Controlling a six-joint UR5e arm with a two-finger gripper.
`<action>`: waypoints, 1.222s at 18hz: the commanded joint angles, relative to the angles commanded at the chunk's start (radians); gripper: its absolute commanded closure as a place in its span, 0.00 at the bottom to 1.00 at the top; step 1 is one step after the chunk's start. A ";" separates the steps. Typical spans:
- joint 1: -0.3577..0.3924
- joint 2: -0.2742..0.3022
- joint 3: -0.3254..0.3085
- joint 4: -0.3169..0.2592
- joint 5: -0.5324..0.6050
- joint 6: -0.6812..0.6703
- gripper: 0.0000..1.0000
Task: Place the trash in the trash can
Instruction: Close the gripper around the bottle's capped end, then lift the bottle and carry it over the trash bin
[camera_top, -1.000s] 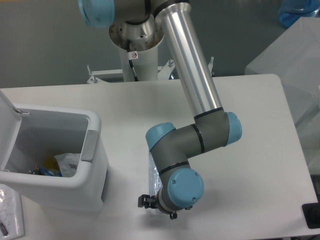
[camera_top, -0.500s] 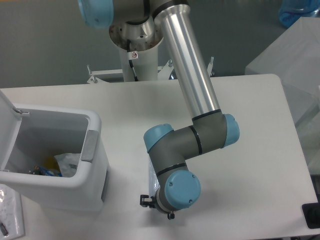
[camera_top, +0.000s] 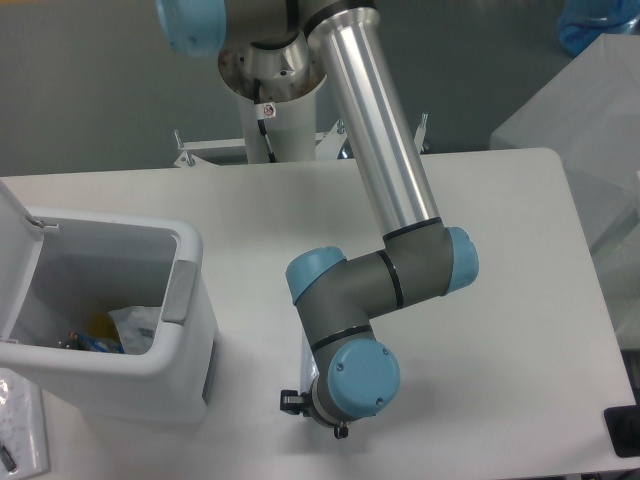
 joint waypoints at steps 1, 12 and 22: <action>0.002 0.012 0.003 0.005 -0.005 0.002 0.75; 0.032 0.127 0.063 0.257 -0.193 0.003 0.79; 0.095 0.253 0.064 0.393 -0.458 -0.017 0.87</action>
